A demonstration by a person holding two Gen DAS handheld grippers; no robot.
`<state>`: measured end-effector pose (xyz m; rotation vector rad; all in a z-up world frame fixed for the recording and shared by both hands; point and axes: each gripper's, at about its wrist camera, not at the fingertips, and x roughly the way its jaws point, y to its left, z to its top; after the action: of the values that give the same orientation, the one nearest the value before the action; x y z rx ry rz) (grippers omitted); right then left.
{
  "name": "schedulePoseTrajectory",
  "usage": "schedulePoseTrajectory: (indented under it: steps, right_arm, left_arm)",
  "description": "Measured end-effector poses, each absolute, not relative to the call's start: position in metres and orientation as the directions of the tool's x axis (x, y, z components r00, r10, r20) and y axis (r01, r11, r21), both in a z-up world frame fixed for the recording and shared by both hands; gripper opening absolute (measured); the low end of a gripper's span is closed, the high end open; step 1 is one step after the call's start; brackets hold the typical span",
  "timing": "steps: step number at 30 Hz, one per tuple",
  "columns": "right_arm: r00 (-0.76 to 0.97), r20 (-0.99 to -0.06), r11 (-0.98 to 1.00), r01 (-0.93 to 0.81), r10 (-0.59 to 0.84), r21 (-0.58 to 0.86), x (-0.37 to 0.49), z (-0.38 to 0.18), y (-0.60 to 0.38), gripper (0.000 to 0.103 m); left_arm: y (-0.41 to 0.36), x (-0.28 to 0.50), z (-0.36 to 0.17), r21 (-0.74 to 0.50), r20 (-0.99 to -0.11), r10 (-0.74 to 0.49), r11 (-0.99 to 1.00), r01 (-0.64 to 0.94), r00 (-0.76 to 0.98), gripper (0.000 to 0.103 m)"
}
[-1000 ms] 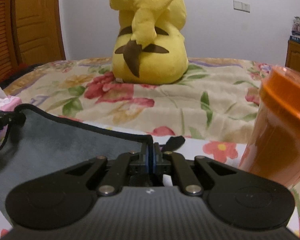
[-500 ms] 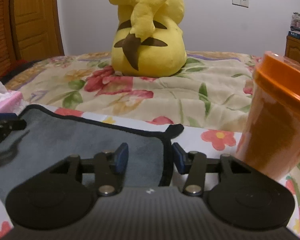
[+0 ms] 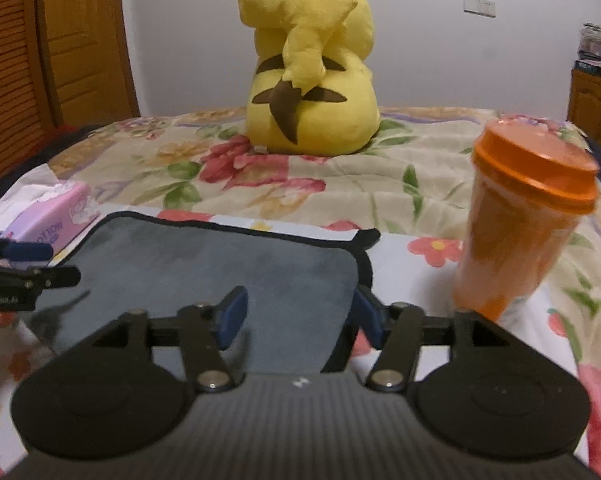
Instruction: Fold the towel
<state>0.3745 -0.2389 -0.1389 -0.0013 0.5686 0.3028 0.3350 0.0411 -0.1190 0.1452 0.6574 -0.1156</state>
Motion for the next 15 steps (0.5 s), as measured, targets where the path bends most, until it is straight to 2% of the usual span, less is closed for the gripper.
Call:
schedulePoseTrajectory:
  steps: [3,9,11,15]
  right_arm:
    - [0.802,-0.526,0.957,-0.275,0.282,0.092,0.366,-0.133,-0.24,0.067]
    - [0.811,-0.519,0.961,-0.262,0.269,0.088,0.349,-0.122,-0.243,0.083]
    - [0.814,-0.517,0.961,-0.265,0.264,0.073,0.341,-0.118,-0.243,0.091]
    - [0.822,-0.511,0.964,-0.256,0.253,0.067,0.328,-0.112,-0.244,0.1]
  left_arm:
    - [0.039,0.322,-0.117,0.093,-0.62,-0.071,0.982,0.163,0.782,0.065]
    - [0.036,0.301,-0.11,0.078,-0.621,-0.088,0.982,0.172,0.779,0.07]
    - [0.035,0.294,-0.106,0.081,-0.618,-0.088,0.981,0.175,0.782,0.071]
    - [0.034,0.282,-0.097,0.086,-0.615,-0.094,0.979,0.185,0.783,0.071]
